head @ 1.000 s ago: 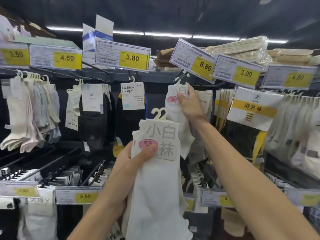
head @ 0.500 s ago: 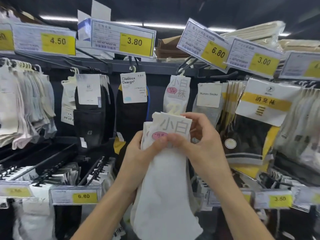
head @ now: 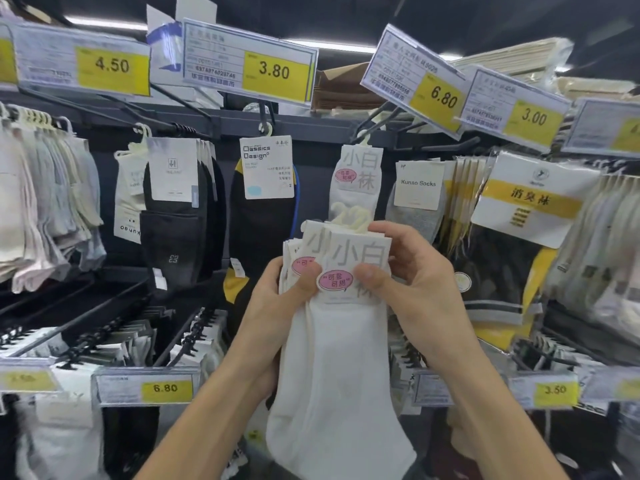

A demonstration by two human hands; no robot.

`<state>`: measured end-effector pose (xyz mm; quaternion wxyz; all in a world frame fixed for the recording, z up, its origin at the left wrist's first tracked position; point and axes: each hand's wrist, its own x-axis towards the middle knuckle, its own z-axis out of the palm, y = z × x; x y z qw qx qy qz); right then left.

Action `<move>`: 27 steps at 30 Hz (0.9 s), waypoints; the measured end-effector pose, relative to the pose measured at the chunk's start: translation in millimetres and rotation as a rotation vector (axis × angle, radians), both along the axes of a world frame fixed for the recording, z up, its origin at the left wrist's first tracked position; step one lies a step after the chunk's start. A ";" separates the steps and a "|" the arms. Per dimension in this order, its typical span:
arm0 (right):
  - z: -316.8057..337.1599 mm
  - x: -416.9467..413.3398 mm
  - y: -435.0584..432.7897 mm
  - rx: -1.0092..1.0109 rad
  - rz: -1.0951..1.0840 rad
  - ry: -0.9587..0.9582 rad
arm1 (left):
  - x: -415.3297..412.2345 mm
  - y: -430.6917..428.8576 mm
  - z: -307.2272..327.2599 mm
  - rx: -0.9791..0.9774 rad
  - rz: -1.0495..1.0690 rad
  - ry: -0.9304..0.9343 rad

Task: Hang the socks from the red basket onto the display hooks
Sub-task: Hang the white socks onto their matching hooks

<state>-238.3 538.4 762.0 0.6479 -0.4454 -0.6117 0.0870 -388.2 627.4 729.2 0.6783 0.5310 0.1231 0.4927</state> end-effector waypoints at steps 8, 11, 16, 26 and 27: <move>25.4 31.5 23.0 0.166 -0.180 0.268 | -4.0 8.7 -3.1 -0.046 0.044 -0.028; 50.8 43.4 44.1 0.199 -0.276 0.202 | -6.1 10.2 -1.2 -0.006 0.082 -0.012; 81.6 49.6 78.6 0.161 -0.440 -0.006 | -4.6 7.6 0.9 0.022 0.089 -0.021; 88.0 56.9 110.6 0.133 -0.354 -0.163 | -3.5 5.4 1.4 0.033 0.151 -0.023; 87.6 58.0 111.1 0.113 -0.365 -0.172 | -3.3 4.7 2.0 0.038 0.160 -0.028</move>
